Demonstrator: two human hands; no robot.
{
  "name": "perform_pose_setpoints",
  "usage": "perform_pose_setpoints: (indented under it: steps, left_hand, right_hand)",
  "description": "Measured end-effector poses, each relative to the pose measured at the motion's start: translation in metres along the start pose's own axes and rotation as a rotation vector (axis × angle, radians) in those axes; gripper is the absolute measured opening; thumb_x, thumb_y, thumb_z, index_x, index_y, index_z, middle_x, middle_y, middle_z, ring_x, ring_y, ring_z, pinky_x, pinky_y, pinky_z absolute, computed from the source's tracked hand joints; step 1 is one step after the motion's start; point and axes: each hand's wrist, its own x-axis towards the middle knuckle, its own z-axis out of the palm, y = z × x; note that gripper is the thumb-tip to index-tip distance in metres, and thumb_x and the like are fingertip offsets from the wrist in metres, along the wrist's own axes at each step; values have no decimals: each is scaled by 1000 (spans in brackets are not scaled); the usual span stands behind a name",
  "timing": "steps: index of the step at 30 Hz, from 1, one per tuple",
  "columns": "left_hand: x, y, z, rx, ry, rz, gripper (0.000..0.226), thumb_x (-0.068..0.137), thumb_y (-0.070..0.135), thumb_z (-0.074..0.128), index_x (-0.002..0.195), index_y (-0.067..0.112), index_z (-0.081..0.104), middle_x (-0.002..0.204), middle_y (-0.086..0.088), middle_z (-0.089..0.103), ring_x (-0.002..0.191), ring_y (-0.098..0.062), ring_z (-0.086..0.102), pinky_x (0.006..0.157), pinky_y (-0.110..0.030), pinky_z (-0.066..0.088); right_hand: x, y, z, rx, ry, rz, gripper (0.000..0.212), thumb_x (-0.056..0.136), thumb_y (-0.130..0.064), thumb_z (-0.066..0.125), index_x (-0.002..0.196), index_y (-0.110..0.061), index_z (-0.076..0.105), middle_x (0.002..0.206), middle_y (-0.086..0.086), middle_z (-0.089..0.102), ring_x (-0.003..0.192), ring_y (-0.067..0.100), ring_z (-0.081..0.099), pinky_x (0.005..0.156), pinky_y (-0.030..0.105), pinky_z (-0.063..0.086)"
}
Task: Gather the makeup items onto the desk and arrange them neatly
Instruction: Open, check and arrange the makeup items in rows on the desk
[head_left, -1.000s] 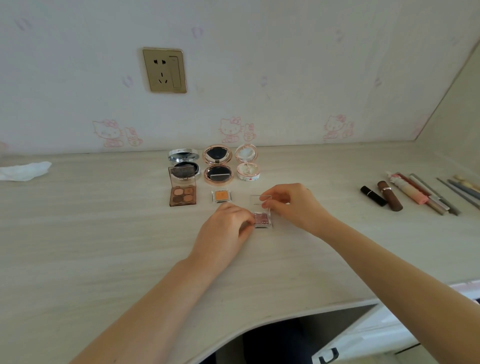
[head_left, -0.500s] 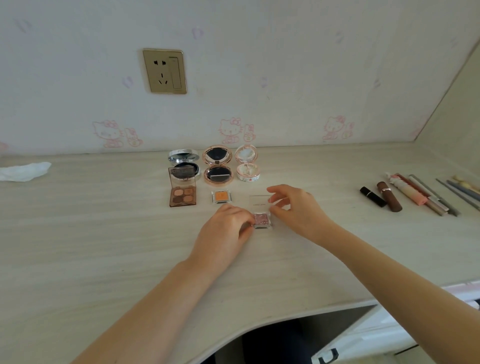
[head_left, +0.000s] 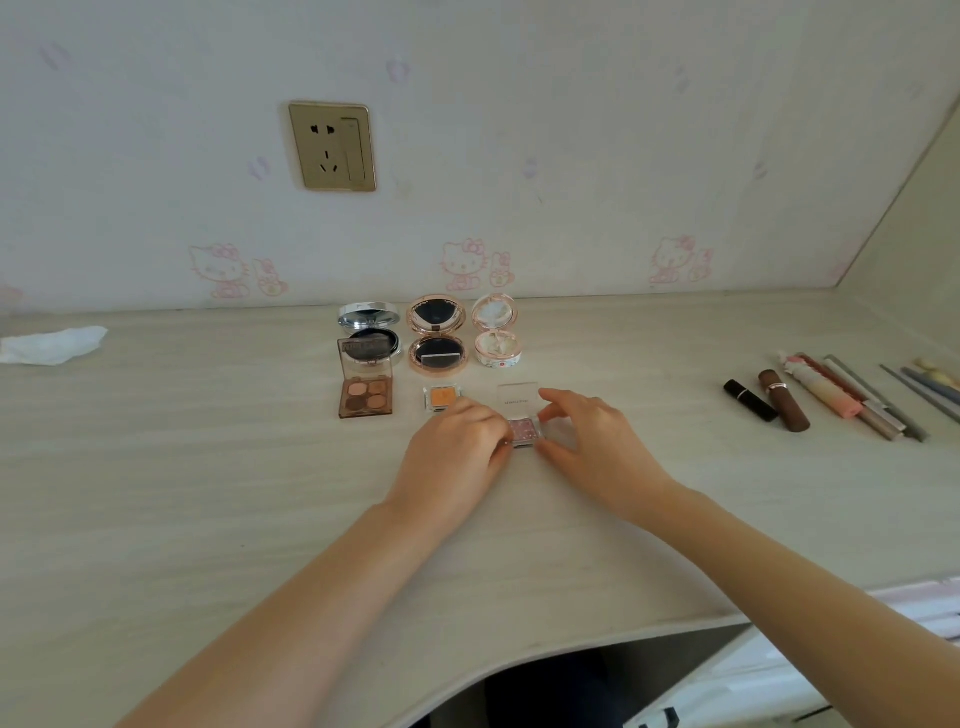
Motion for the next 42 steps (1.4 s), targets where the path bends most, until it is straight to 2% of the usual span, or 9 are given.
perform_pose_setpoints:
  steps: [4, 9, 19, 26, 32, 37, 42]
  left_hand:
    - [14, -8, 4, 68, 27, 13, 4, 80, 15, 70, 81, 13, 72, 81, 5, 70, 86, -20, 60, 67, -29, 48]
    - [28, -17, 11, 124, 26, 12, 18, 79, 21, 58, 75, 11, 72, 75, 4, 70, 85, -21, 61, 71, -36, 53]
    - [36, -24, 18, 201, 56, 0, 4, 75, 16, 75, 74, 12, 73, 72, 4, 70, 86, -20, 61, 74, -33, 53]
    - [34, -27, 18, 188, 54, 12, 8, 80, 18, 68, 79, 11, 73, 81, 5, 72, 90, -20, 60, 76, -33, 52]
    - [30, -22, 14, 148, 62, 13, 3, 77, 15, 71, 80, 13, 71, 81, 5, 70, 91, -20, 60, 73, -32, 53]
    - [27, -8, 12, 100, 77, 8, 6, 76, 16, 73, 82, 14, 73, 78, 3, 69, 91, -18, 63, 64, -33, 54]
    - [26, 17, 19, 57, 77, 58, 10, 73, 14, 78, 82, 15, 74, 79, 4, 72, 89, -18, 65, 65, -28, 54]
  right_hand:
    - [16, 3, 5, 7, 12, 15, 50, 88, -16, 62, 135, -9, 49, 119, 0, 64, 113, 23, 53, 95, 27, 39]
    - [33, 6, 8, 10, 18, 32, 48, 88, -14, 61, 134, -8, 50, 119, 2, 64, 113, 26, 54, 96, 30, 40]
    - [47, 7, 11, -8, 8, 65, 45, 90, -17, 58, 134, -12, 50, 119, 0, 63, 114, 24, 51, 94, 30, 39]
    - [46, 7, 10, -29, -22, 62, 45, 91, -20, 58, 134, -11, 50, 120, 1, 63, 114, 24, 52, 95, 27, 37]
    - [39, 8, 4, -75, -58, 71, 45, 91, -22, 57, 134, -12, 49, 124, 3, 60, 117, 23, 51, 97, 30, 40]
    - [19, 13, -11, -164, -99, 92, 43, 95, -23, 50, 137, -14, 46, 136, 4, 51, 128, 22, 42, 102, 33, 39]
    - [-9, 24, -32, -228, -107, 112, 42, 97, -25, 47, 138, -16, 45, 142, 1, 46, 134, 18, 36, 105, 30, 36]
